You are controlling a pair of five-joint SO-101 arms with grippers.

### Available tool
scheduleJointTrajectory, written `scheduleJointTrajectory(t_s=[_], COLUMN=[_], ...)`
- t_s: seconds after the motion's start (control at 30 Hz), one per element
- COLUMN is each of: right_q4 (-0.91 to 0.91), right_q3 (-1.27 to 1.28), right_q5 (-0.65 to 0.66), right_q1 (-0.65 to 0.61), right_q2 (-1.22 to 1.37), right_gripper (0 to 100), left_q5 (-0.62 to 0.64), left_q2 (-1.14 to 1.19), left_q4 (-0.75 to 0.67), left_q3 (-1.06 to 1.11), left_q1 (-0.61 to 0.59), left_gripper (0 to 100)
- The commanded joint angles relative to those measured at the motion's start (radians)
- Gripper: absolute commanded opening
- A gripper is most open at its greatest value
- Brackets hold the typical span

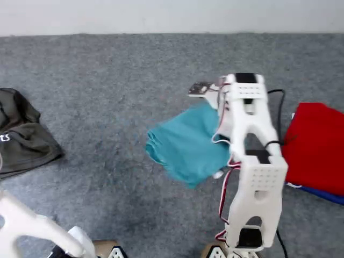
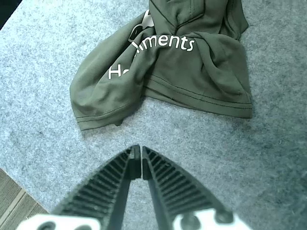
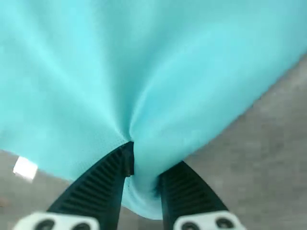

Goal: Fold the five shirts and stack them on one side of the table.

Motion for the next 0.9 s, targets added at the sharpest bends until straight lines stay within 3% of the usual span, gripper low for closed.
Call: scheduleJointTrajectory(t_s=[0.0,0.2,0.3,0.37,0.57,0.73,0.87], right_q4=[-0.208,-0.237,-0.237,-0.243,-0.15,0.07,0.252], right_q3=[-0.005,-0.003,-0.012,-0.023,-0.029,-0.031,-0.018], right_q5=[0.15,0.152,0.138,0.043,-0.186,-0.577,-0.827], right_q1=[0.021,-0.015,-0.007,-0.005,-0.016,-0.056,-0.131], right_q2=[-0.065,-0.076,-0.097,-0.131,-0.248,-0.329,-0.338], right_gripper=[0.8,2.4,11.6,16.2,17.6,17.0,7.8], left_q5=[-0.011,-0.011,-0.011,-0.011,-0.011,-0.011,-0.011], left_q2=[-0.018,-0.018,-0.018,-0.018,-0.018,-0.018,-0.025], left_q4=[-0.015,-0.015,-0.015,-0.012,-0.014,-0.026,-0.058], left_q3=[-0.004,-0.002,-0.002,-0.002,-0.002,0.025,0.094], left_q1=[0.002,0.002,0.009,0.026,0.074,0.075,0.075], left_gripper=[2,2,2,2,2,2,2])
